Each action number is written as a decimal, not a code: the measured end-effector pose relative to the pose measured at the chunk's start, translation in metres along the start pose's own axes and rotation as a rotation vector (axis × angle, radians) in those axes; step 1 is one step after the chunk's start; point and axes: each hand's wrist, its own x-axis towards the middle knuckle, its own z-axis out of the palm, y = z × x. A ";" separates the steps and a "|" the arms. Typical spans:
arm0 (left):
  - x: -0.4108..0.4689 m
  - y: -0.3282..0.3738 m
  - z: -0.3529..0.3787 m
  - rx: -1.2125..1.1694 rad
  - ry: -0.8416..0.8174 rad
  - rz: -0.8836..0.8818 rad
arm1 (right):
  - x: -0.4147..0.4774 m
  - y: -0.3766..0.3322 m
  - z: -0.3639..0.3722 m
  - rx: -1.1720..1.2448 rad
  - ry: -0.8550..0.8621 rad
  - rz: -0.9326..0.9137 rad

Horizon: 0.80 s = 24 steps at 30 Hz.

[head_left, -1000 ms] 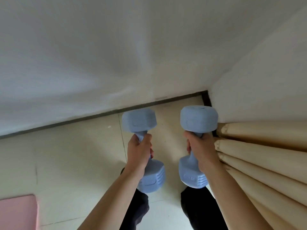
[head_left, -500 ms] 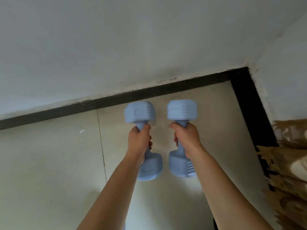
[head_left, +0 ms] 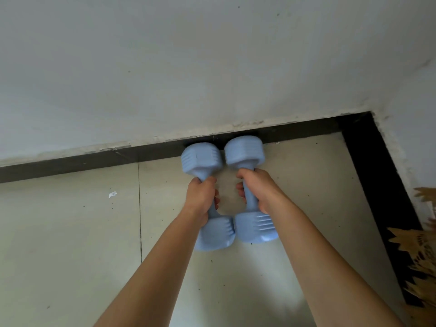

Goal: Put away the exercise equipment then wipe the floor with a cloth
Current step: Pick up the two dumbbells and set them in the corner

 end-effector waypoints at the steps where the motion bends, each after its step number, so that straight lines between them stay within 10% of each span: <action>1: 0.001 0.001 0.000 0.022 -0.012 0.012 | 0.001 -0.003 0.001 -0.017 -0.016 -0.004; 17: 0.014 0.008 -0.020 0.459 0.010 0.035 | -0.007 -0.010 0.007 -0.528 0.067 -0.071; 24: -0.123 0.093 -0.062 0.541 0.297 0.702 | -0.146 -0.074 -0.007 -0.520 0.489 -0.619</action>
